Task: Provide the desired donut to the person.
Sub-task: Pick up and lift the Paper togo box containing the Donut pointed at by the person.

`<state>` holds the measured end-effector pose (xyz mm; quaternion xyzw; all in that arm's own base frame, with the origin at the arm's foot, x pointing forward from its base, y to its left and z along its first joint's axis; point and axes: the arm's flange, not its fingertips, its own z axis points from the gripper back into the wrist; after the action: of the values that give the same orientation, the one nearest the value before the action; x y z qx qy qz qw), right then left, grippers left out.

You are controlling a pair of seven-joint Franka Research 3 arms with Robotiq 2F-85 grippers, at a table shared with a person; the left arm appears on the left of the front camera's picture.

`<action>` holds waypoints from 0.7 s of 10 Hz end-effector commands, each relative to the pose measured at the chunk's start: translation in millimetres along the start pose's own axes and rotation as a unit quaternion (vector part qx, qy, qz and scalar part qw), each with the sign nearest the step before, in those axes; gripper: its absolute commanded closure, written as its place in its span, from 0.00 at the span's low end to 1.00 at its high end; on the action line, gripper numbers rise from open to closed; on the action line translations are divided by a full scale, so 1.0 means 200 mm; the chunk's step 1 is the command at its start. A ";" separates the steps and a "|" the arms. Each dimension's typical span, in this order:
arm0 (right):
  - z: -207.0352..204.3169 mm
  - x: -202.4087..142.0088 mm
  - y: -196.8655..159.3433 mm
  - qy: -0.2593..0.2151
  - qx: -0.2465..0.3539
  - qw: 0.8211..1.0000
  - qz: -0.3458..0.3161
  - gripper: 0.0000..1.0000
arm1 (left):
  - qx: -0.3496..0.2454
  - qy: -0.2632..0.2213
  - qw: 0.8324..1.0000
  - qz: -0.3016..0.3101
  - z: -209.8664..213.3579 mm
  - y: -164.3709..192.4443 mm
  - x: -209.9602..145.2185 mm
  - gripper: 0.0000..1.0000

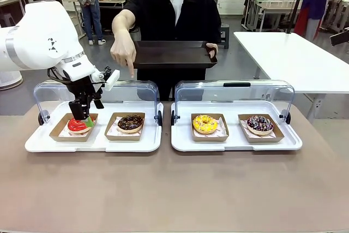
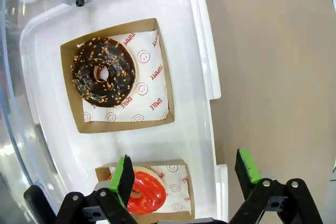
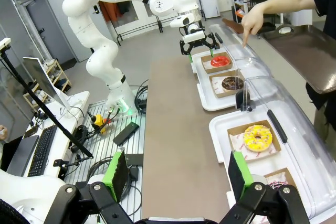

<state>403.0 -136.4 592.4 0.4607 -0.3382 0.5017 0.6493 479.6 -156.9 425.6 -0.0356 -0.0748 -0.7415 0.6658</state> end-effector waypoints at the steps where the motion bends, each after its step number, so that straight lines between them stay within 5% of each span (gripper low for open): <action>1: 0.00 0.00 0.01 -0.002 0.004 1.000 0.002 0.00 | 0.000 0.000 1.000 0.000 0.00 0.00 0.00 0.00; 7: 0.00 0.00 0.01 -0.002 0.004 1.000 0.002 0.00 | 0.005 0.049 0.999 0.013 -0.26 0.04 0.15 0.00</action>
<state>403.0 -136.4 592.3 0.4608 -0.3382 0.5017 0.6493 482.7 -189.7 383.7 -0.0178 -0.0466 -0.7490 0.6607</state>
